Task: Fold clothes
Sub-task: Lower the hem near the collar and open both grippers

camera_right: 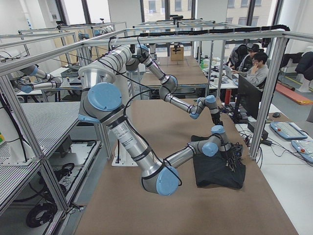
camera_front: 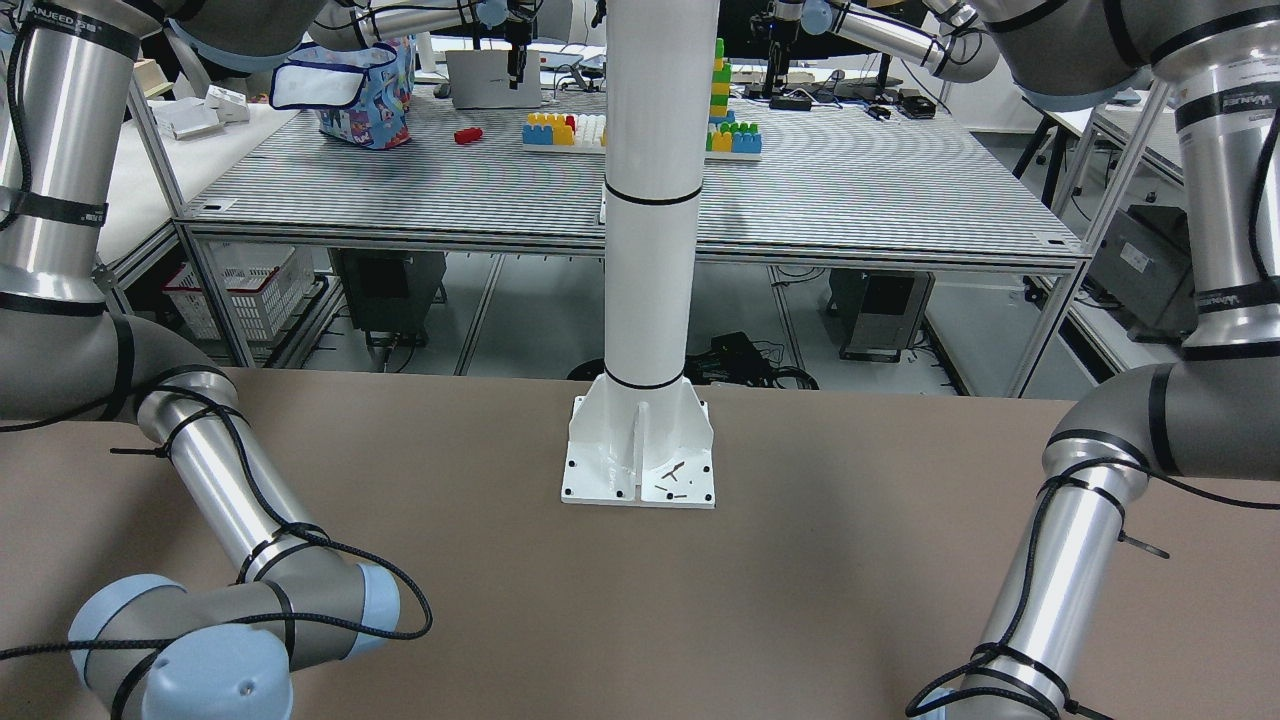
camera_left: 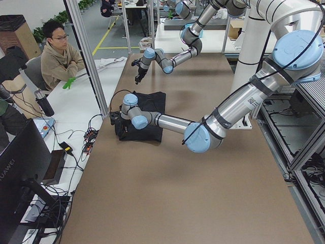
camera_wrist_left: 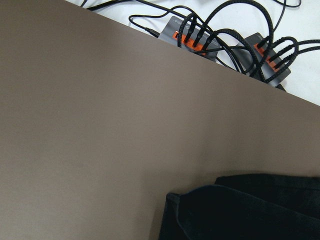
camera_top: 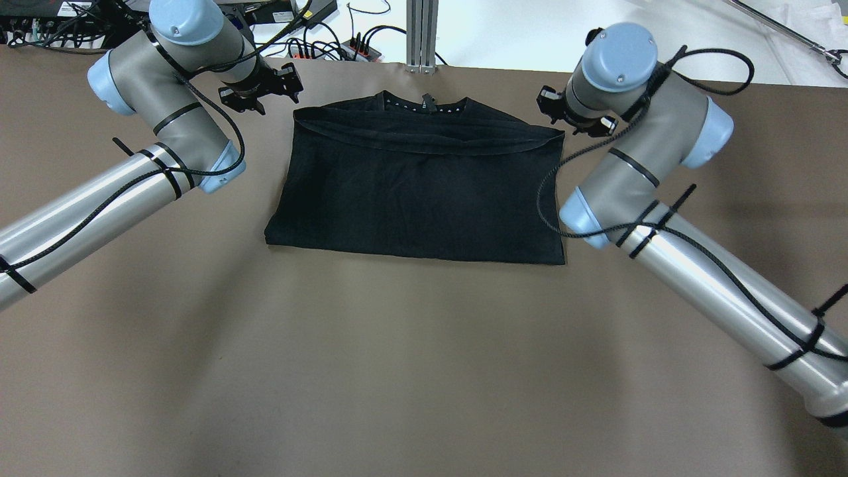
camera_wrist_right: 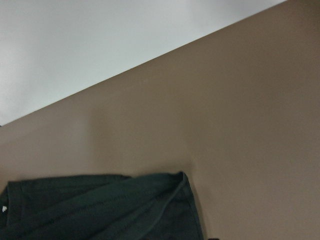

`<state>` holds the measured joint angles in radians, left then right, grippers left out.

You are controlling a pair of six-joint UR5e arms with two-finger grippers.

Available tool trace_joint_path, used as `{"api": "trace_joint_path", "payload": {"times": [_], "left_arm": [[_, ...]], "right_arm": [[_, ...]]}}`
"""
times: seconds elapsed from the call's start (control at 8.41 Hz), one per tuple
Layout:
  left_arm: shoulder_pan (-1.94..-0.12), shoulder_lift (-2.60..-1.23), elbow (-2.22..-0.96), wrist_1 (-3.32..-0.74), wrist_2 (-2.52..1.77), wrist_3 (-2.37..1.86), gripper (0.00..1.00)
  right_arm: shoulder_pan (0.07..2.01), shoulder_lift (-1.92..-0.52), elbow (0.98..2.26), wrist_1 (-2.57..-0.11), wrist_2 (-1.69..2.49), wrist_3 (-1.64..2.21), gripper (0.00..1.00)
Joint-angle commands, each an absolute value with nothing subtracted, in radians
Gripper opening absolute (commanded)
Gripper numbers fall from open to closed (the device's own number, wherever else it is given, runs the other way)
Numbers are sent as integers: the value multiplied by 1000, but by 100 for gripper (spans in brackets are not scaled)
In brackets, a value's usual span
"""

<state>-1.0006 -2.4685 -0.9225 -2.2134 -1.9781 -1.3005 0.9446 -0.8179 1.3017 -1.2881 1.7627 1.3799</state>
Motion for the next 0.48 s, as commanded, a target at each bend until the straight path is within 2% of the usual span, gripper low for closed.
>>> {"api": "trace_joint_path", "payload": {"times": [0.0,0.12,0.36], "left_arm": [[-989,-2441,-960,-2215,-1970,-1307,76],[-989,-2436,-963,-2217,-1970,-1307,77],[-988,-2434,-969,-2217,-1967,-1321,77]], "right_arm": [[824,-1061,1567,-1267,1764,1433,60],[795,-1137,1618,-1217,1763,1457,60],[737,-1190,1644,-1181,1759,1523,66]]}}
